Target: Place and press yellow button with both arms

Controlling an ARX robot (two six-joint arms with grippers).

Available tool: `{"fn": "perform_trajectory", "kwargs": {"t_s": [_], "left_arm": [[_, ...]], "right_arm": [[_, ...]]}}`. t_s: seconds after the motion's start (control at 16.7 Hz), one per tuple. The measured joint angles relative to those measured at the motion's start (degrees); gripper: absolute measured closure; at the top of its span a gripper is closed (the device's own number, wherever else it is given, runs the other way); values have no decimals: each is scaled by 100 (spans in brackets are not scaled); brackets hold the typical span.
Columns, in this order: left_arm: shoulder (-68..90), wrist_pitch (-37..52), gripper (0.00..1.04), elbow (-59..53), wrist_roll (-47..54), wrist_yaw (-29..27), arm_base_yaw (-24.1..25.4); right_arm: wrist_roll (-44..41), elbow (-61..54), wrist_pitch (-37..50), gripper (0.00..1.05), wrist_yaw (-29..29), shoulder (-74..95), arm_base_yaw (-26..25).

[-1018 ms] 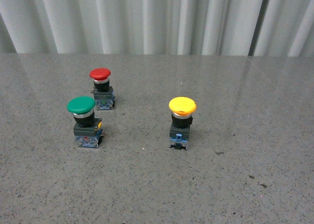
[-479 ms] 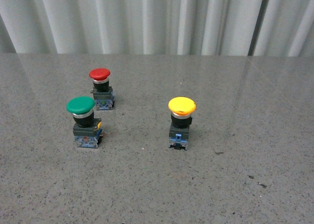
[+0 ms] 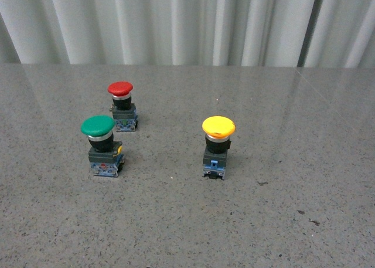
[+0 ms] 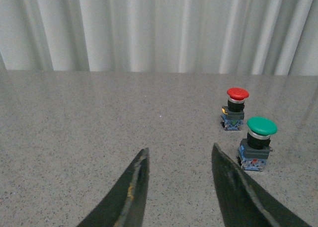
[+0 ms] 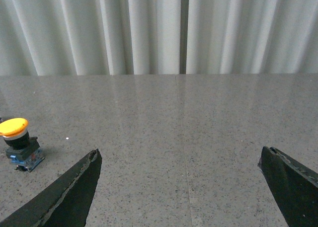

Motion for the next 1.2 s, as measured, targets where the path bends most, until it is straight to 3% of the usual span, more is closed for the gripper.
{"fn": "perform_trajectory", "kwargs": {"t_s": [0.06,0.12,0.36,0.54,0.96,1.2], "left_arm": [[0,0,55,0,0,0,0],[0,-2,41,0,0,0,0],[0,-2,5,0,2,0,0],[0,0,7,0,0,2,0],[0,0,7,0,0,2,0],[0,0,7,0,0,2,0]], "right_arm": [[63,2,192,6,-50,109,15],[142,107,1047,6,46,870,271],[146,1399,3615,6,284,4181,1397],[157,2920,4026,6,369,6596,2385],[129,3980,3895,7,490,8435,3008],[157,4140,3519,48,581,9082,3008]]}}
